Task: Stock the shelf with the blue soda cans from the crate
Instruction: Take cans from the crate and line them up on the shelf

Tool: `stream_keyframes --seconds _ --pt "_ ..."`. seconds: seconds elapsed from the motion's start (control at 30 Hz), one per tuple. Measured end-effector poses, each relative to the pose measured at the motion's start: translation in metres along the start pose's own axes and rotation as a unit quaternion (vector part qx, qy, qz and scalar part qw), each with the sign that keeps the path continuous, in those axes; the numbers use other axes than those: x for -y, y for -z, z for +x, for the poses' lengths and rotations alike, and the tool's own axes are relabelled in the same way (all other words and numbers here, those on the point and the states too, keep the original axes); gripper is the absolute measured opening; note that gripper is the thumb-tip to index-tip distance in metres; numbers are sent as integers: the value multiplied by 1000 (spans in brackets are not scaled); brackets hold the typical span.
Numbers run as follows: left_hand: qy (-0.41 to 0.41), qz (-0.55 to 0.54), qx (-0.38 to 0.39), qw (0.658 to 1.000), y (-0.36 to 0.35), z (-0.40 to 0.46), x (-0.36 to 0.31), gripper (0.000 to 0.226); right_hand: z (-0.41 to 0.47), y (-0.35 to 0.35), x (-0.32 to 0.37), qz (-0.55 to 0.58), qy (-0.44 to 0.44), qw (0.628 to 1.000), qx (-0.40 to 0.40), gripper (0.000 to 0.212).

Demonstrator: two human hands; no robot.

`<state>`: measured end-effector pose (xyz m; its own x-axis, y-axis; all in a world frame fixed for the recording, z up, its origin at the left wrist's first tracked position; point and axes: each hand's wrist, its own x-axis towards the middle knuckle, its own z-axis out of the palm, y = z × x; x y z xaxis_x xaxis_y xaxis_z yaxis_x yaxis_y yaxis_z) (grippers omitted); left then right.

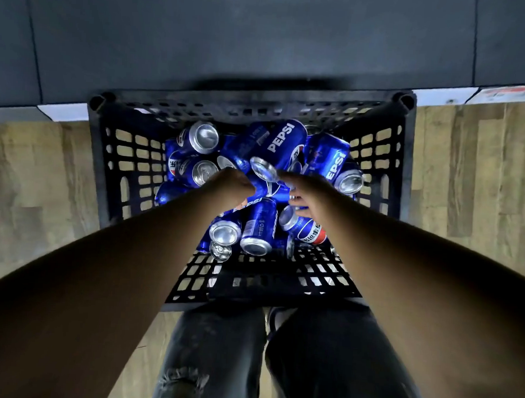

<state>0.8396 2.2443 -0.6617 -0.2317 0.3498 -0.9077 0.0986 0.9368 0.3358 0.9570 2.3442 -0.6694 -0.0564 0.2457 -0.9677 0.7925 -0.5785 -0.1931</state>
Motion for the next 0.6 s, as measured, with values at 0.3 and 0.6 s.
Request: stream_keyframes --seconds 0.3,0.6 --pt "66 -92 11 994 9 22 13 19 41 -31 22 170 12 984 -42 105" --pt "80 -98 8 992 23 7 9 28 34 -25 35 175 -7 984 -46 75"
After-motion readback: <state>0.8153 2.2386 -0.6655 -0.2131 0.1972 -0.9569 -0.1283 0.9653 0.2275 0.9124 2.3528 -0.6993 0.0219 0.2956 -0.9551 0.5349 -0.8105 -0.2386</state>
